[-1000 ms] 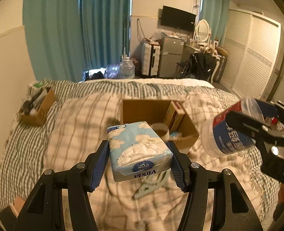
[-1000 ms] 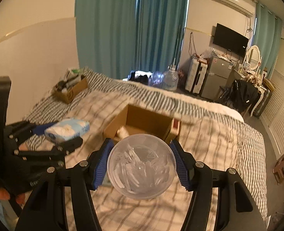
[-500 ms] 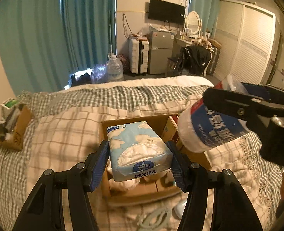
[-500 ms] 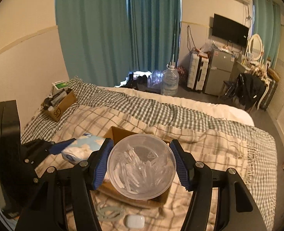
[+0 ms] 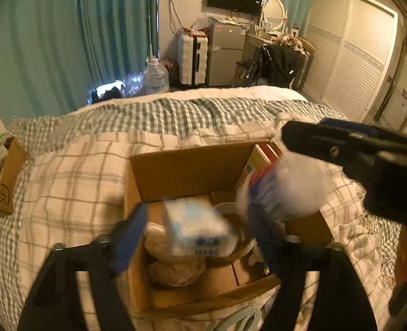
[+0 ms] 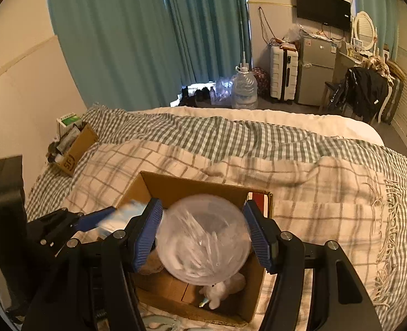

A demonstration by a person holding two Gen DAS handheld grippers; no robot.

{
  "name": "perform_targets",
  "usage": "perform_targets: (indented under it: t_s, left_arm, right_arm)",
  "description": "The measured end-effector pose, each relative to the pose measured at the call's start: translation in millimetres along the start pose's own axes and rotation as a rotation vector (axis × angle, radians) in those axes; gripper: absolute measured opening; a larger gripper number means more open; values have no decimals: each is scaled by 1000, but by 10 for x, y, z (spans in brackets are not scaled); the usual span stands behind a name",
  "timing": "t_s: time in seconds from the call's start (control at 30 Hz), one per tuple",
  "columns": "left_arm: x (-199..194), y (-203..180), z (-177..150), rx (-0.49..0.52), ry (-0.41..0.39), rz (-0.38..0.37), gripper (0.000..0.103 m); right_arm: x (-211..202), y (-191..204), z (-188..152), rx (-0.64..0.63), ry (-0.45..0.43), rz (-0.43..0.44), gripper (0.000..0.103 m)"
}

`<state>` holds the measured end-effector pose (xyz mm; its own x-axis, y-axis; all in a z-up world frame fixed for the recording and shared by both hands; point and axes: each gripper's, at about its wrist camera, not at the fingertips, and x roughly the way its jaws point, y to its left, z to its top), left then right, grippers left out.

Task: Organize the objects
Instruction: 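Lower the tissue pack and plastic cup into the box and open both grippers, then grasp the grey-green clip with the left gripper while the right gripper grasps the white earbud case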

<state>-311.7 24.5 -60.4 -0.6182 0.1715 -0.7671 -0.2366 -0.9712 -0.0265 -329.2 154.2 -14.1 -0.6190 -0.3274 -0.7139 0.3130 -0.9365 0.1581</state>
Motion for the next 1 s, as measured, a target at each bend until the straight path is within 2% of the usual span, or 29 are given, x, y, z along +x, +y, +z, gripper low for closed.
perform_targets:
  t_s: [0.03, 0.27, 0.43, 0.5, 0.7, 0.83, 1.0]
  left_arm:
    - [-52, -12, -4, 0, -10, 7, 92]
    - [-767, 15, 18, -36, -96, 36, 103]
    - [-1301, -32, -56, -51, -142, 61, 103]
    - [-1528, -61, -112, -51, -162, 80, 103]
    - [-2051, -111, -300, -61, -218, 115, 103]
    - [-2363, -198, -443, -55, -262, 141, 103]
    - [-2584, -273, -645, -65, -287, 161, 103]
  right_arm:
    - [-67, 0, 18, -3, -11, -17, 70]
    - [-824, 15, 15, -23, -76, -89, 77]
    - [-1456, 83, -114, -38, -118, -135, 83]
    - [-1673, 114, -184, -43, -137, -153, 92]
    - [-2302, 230, -466, -56, -200, -212, 102]
    - [-2579, 281, -652, -49, -225, -207, 103]
    - [-2720, 320, -883, -58, -225, -209, 103]
